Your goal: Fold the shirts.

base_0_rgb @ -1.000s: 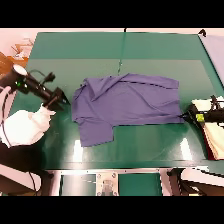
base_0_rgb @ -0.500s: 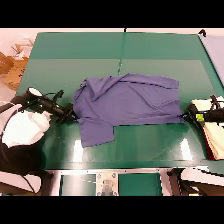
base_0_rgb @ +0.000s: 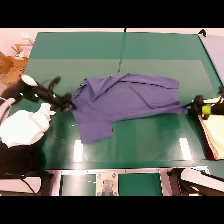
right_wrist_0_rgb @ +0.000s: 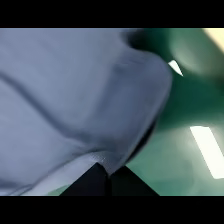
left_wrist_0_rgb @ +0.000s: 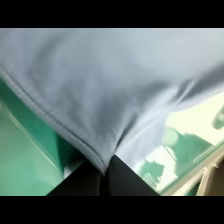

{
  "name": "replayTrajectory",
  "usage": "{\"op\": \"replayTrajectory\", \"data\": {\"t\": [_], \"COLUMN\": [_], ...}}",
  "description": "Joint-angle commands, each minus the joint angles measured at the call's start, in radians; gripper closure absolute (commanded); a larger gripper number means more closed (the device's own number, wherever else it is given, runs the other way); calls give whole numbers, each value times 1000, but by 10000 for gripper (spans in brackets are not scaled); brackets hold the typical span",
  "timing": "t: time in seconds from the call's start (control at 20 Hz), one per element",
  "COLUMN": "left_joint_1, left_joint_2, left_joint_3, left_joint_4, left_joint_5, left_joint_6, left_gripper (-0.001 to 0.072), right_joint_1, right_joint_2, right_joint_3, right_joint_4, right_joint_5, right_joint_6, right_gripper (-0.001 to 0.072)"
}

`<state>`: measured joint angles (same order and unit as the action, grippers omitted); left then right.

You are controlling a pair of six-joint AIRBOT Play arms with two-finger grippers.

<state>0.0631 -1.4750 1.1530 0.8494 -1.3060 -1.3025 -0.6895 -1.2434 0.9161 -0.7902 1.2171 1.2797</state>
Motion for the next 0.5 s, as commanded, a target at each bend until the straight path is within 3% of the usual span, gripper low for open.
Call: {"op": "replayTrajectory", "data": {"t": [0.0, 0.25, 0.45], "left_joint_1": [0, 0, 0], "left_joint_2": [189, 418, 502], "left_joint_3": [215, 610, 893], "left_joint_4": [-22, -20, -13], "left_joint_5": [-63, -60, -14], "left_joint_6": [-15, -54, -63], "left_gripper": [678, 678, 677], "right_joint_1": [-1, -2, -2], "right_joint_2": [179, 510, 615], "right_joint_3": [150, 402, 626], "right_joint_4": [122, 180, 102], "right_joint_5": [105, -28, -96], "right_joint_6": [3, 136, 214], "right_gripper": [695, 695, 695]}}
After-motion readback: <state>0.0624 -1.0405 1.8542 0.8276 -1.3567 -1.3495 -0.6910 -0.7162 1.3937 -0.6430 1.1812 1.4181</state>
